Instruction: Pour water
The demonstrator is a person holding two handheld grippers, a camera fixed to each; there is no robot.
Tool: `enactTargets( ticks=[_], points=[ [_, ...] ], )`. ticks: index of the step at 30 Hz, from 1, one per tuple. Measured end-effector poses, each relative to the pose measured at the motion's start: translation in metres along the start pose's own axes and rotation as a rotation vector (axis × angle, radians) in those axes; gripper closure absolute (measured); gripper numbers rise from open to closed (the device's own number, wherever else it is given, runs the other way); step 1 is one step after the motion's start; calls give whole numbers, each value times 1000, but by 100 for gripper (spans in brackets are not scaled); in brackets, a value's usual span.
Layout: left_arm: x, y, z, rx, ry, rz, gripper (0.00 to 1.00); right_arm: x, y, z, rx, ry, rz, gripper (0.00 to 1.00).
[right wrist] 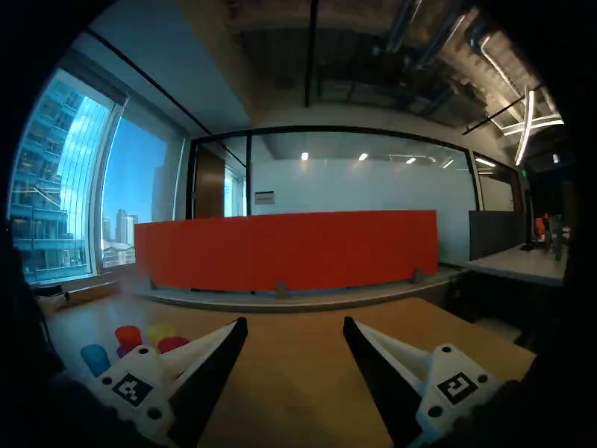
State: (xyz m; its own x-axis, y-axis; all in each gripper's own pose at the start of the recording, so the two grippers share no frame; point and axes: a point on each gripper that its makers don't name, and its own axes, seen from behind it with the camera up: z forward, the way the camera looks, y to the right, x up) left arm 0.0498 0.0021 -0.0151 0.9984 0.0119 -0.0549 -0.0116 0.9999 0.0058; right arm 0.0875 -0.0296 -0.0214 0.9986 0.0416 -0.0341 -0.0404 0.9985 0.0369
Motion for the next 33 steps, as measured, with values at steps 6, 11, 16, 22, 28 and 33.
enactTargets(
  ticks=[6, 11, 16, 22, 28, 33],
  points=[
    [-13, -6, 1, 14, 0, -9, 16, -1, -1, 0, -6, -9, -2, 1],
    [-21, -6, 2, 15, -3, -20, 16, -1, -1, -1, -10, -11, -6, 1],
    [-28, -5, 4, 13, -4, -24, 16, -4, 4, -3, -18, -23, -13, 1],
    [-34, -6, 5, 12, -11, -25, 16, -7, 7, -6, -26, -30, -16, 1],
    [-41, -4, 7, 5, -22, -31, 16, -10, 10, -5, -31, -37, -15, 1],
    [-45, -3, 9, 6, -36, -13, 16, -12, 14, -4, -40, -40, -25, 1]
  ],
)
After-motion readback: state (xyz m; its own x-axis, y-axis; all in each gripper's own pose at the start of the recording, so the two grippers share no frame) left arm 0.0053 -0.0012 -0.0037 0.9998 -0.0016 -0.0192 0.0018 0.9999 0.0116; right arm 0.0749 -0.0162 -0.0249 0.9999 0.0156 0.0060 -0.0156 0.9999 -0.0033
